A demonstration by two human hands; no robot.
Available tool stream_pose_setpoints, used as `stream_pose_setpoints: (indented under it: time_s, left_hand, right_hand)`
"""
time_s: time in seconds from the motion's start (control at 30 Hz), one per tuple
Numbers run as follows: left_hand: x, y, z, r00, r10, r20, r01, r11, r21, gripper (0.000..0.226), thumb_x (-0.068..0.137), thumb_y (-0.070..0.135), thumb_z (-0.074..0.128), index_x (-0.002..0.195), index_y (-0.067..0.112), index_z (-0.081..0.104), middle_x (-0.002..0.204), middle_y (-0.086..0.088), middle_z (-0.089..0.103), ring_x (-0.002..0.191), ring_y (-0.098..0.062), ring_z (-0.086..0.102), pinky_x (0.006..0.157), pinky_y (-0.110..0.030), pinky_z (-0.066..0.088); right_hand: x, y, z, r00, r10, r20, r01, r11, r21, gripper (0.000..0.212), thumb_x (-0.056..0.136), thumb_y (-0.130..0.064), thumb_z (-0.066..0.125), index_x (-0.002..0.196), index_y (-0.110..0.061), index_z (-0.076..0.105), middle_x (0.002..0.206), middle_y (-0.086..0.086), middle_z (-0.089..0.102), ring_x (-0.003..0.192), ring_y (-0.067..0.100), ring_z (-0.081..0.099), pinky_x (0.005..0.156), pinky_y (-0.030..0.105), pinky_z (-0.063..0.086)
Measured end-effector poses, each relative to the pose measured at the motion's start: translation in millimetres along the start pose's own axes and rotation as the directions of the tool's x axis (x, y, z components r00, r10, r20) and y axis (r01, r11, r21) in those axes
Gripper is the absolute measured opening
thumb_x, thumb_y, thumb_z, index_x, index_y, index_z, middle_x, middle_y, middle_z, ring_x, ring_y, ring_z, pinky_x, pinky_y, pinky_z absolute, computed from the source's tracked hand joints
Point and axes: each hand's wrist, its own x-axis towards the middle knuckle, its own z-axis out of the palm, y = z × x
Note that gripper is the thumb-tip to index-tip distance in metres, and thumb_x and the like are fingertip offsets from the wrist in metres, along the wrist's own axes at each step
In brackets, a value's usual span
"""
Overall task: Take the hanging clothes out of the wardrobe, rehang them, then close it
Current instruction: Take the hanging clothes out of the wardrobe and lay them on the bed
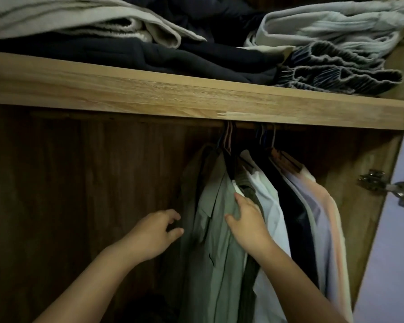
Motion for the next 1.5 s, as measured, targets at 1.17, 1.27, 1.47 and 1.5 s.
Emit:
stream_pose_setpoints:
  time_s: [1.17, 1.27, 1.47, 1.5]
  left_hand:
    - [82.9, -32.7, -33.8, 0.951, 0.147, -0.272, -0.203, 0.961, -0.191, 0.024, 0.094, 0.014, 0.048, 0.117, 0.016, 0.057, 0.105, 0.004, 0.057, 0.093, -0.012, 0.056, 0.071, -0.01, 0.038]
    - [84.4, -39.2, -30.3, 0.952, 0.154, -0.263, -0.207, 0.96, -0.188, 0.023, 0.094, 0.013, 0.049, 0.115, 0.016, 0.058, 0.106, 0.001, 0.059, 0.088, -0.009, 0.055, 0.068, -0.009, 0.038]
    - [83.0, -41.1, -24.6, 0.95, 0.149, -0.276, -0.213, 0.953, -0.217, 0.021, 0.093, 0.012, 0.05, 0.112, 0.015, 0.06, 0.101, 0.003, 0.058, 0.09, -0.013, 0.057, 0.07, -0.013, 0.04]
    - [82.2, -42.2, -24.5, 0.949, 0.15, -0.278, -0.214, 0.953, -0.216, 0.021, 0.093, 0.011, 0.05, 0.111, 0.016, 0.06, 0.1, 0.003, 0.059, 0.089, -0.013, 0.058, 0.07, -0.014, 0.04]
  right_hand:
    - [57.3, -37.0, 18.3, 0.993, 0.119, 0.014, -0.039, 0.216, 0.976, 0.047, 0.079, 0.019, 0.029, 0.101, -0.008, 0.06, 0.081, 0.009, 0.069, 0.074, 0.022, 0.068, 0.064, 0.031, 0.057]
    - [56.0, -34.6, 18.7, 0.992, 0.123, 0.013, -0.039, 0.215, 0.976, 0.047, 0.079, 0.019, 0.029, 0.1, -0.009, 0.06, 0.081, 0.01, 0.069, 0.073, 0.022, 0.068, 0.064, 0.032, 0.057]
    - [57.4, -40.1, 23.2, 0.987, 0.152, -0.049, 0.021, 0.178, 0.984, 0.049, 0.079, 0.019, 0.028, 0.1, -0.01, 0.061, 0.085, 0.01, 0.069, 0.076, 0.022, 0.068, 0.065, 0.032, 0.058]
    - [53.9, -38.6, 26.5, 0.987, 0.15, -0.053, 0.026, 0.182, 0.983, 0.049, 0.079, 0.019, 0.028, 0.099, -0.01, 0.061, 0.086, 0.01, 0.068, 0.077, 0.022, 0.068, 0.065, 0.033, 0.058]
